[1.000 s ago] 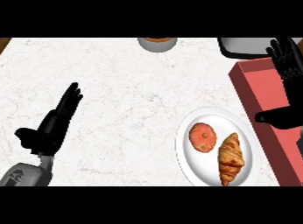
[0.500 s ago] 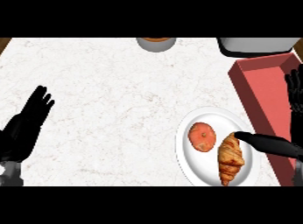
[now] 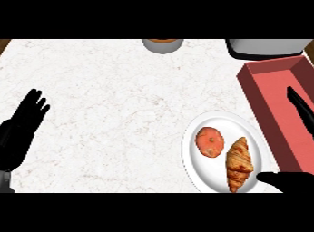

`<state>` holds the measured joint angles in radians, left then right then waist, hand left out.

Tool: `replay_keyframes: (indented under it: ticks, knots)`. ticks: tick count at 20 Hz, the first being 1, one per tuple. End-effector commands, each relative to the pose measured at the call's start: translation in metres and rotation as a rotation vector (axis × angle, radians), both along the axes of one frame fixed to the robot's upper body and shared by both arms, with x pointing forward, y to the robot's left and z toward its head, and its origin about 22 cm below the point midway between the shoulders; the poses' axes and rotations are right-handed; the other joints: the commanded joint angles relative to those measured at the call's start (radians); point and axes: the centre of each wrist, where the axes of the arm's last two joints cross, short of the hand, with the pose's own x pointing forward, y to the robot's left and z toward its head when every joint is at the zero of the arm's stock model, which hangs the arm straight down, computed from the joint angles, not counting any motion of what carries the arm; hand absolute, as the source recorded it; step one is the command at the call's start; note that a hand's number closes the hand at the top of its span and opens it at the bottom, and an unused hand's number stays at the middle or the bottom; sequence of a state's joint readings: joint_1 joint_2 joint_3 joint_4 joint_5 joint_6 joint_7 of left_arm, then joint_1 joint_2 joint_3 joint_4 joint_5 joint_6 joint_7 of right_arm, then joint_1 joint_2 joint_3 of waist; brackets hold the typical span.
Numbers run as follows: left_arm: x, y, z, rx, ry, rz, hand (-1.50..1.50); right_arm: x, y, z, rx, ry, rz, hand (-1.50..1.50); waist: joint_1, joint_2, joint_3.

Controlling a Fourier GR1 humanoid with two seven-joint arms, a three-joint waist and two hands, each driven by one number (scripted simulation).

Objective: Pick the squash from the plate and place it in the cardboard box

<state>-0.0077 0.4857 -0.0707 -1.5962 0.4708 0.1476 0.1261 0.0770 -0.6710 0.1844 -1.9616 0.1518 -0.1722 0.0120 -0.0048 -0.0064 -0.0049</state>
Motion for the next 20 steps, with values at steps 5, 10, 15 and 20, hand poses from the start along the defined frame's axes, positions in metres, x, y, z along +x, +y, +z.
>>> replay_keyframes:
  ticks: [5,10,15,20]
  knots:
    - [0.012,-0.001,0.016,0.000,-0.018,-0.020,0.00,-0.003,0.036,0.043,-0.420,0.273,-0.066,-1.50,0.028,0.008,-0.002]
    - [-0.001,0.004,-0.001,-0.003,-0.011,-0.010,0.00,-0.005,0.076,0.058,-0.482,0.436,-0.061,-1.50,0.030,0.007,0.001]
    - [-0.006,-0.003,0.001,-0.018,-0.004,-0.021,0.00,0.020,0.096,0.075,-0.458,0.565,-0.055,-1.50,0.024,0.006,0.003]
    - [0.015,-0.019,0.005,-0.009,-0.004,-0.005,0.00,0.038,0.109,0.047,-0.477,0.626,-0.054,-1.50,0.010,0.007,0.005]
